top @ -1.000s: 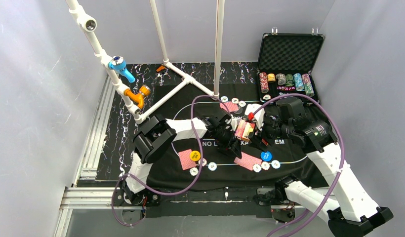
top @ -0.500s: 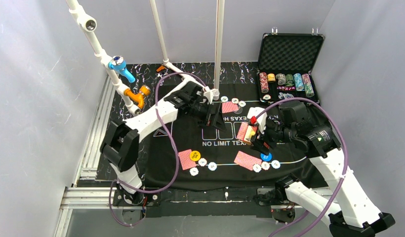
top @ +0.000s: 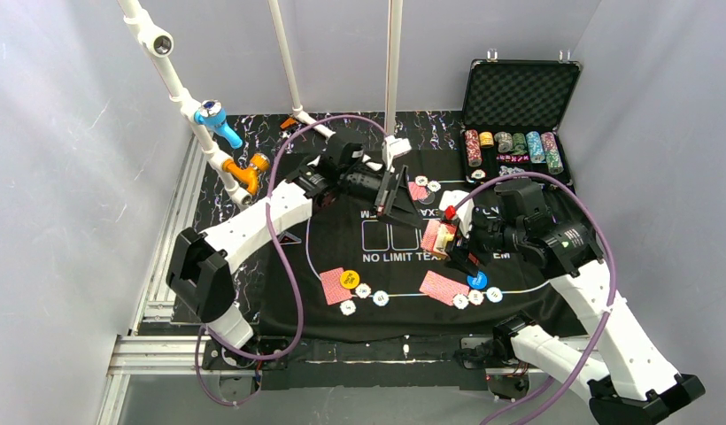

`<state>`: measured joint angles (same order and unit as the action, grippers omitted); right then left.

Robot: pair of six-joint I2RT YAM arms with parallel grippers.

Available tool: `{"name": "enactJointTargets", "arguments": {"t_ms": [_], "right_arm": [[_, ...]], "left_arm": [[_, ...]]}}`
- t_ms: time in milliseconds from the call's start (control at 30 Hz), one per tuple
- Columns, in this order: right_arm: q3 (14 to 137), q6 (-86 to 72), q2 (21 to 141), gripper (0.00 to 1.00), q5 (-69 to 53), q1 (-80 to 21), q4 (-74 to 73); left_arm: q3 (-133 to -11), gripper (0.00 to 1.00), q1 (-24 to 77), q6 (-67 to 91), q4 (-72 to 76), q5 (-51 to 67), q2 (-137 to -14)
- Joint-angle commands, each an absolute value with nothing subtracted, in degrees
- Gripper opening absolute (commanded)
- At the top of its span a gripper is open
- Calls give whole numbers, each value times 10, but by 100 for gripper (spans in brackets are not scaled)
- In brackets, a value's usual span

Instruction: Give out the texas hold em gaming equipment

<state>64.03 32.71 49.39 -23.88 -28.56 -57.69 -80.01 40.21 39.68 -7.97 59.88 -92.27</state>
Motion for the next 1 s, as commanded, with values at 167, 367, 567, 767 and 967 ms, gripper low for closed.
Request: {"name": "enactJointTargets", "arguments": {"t_ms": [167,367,567,767,967], "right_arm": [[668,316,498,1,-274,-284,-534],[674,315,496,1,-277,-284,-533],[672,318,495,1,-280,-284,-531],[664,320,494,1,-278,-284,-530],[666,323,504,1,-276,-284,-528]], "left_arm": [[-858,75,454,395,-106,601,-971],[-852,49,447,397,-116,594,-973],[-812,32,418,428,-81,599,-960],[-791,31,404,424,-62,604,-939],[-790,48,402,450,-14,619,-923]]}}
